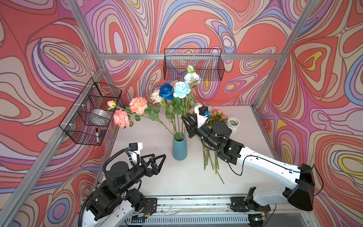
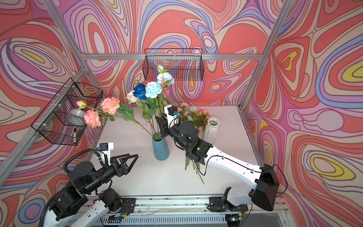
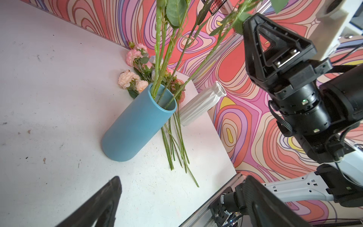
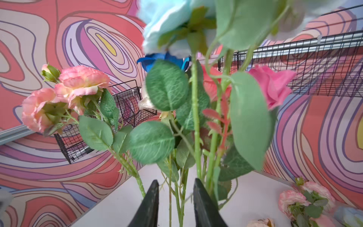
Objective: Arrange flowers in a vase
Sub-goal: Place the flower in the vase, then pick up the flower from the flowers.
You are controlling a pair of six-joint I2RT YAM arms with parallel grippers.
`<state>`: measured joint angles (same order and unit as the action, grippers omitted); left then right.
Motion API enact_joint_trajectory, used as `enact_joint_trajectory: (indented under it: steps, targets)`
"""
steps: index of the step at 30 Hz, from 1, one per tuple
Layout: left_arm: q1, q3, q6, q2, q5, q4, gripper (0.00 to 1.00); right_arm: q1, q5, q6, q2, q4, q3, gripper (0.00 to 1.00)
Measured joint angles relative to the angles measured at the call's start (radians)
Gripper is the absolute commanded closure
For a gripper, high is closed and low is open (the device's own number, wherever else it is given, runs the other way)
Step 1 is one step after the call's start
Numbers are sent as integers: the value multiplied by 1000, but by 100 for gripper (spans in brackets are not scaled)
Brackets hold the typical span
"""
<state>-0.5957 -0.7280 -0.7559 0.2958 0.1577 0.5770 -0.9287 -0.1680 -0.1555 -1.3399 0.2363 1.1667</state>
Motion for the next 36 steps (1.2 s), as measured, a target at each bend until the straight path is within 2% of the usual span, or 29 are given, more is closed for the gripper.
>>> enact_joint_trajectory:
  steps: [3, 9, 15, 20, 26, 31, 34, 36]
  targets:
    - [0, 6, 0, 9, 3, -2, 2, 0, 27, -37, 45, -84, -24, 58]
    - [0, 24, 0, 10, 3, -6, 2, 0, 70, -106, 203, -262, -137, 56]
    - [0, 39, 0, 10, 3, -15, 2, 3, 33, -205, 274, -435, -251, 61]
    - [0, 53, -2, 10, 3, -26, 2, 71, 29, -279, 152, -558, -318, 67]
    - [0, 57, -5, 10, 7, -27, 2, 199, 25, -306, -65, -602, -341, 71]
    - [0, 63, -8, 5, 9, -27, 2, 233, -6, -298, -209, -621, -304, 72]
    - [0, 70, -9, -1, 10, -27, 2, 241, -21, -298, -246, -628, -285, 72]
    - [0, 75, -10, -8, 10, -27, 2, 243, -27, -298, -252, -634, -282, 75]
